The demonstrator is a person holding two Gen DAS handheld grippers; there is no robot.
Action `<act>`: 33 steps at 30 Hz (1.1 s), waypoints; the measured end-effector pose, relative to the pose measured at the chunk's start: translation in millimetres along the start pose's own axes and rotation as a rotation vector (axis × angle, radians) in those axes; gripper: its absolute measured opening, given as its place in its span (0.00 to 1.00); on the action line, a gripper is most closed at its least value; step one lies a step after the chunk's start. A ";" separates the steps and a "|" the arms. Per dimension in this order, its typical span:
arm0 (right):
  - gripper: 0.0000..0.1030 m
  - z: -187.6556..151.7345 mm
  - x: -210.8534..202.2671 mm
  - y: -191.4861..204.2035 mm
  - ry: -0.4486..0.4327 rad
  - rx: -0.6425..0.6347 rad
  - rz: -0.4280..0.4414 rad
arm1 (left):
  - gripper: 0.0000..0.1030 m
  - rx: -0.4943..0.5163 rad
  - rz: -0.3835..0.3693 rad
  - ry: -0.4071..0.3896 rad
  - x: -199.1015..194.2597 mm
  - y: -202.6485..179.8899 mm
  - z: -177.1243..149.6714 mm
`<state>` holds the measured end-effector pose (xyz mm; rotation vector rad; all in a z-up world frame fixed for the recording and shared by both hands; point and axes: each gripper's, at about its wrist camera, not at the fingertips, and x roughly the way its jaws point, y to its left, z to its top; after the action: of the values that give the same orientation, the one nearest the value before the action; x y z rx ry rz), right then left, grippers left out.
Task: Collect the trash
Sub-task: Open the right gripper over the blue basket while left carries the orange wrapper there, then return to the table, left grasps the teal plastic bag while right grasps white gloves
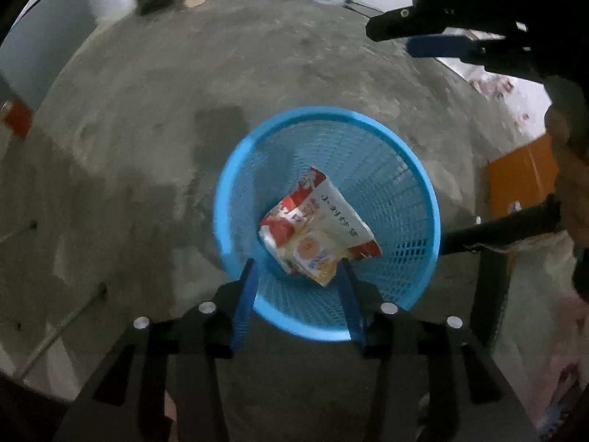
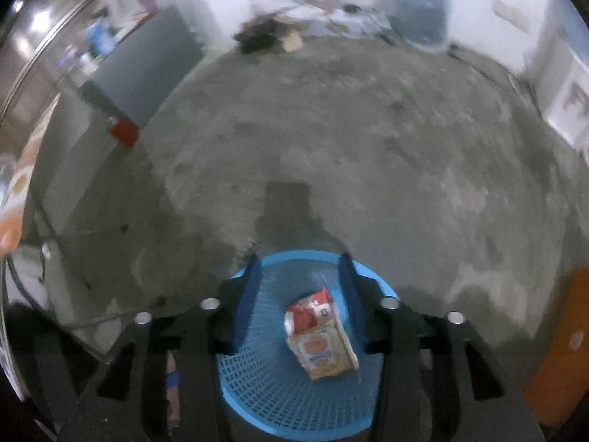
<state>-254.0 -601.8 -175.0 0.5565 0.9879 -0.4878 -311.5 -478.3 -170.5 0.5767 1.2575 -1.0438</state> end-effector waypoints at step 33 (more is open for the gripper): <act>0.93 -14.7 -125.9 305.2 -0.091 -0.578 0.702 | 0.92 -1.037 0.589 -0.602 -416.1 470.7 -254.0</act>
<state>-134.5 -344.2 -6.0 0.3172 0.7346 0.3905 -8.7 76.5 74.0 -0.1843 0.8345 0.0239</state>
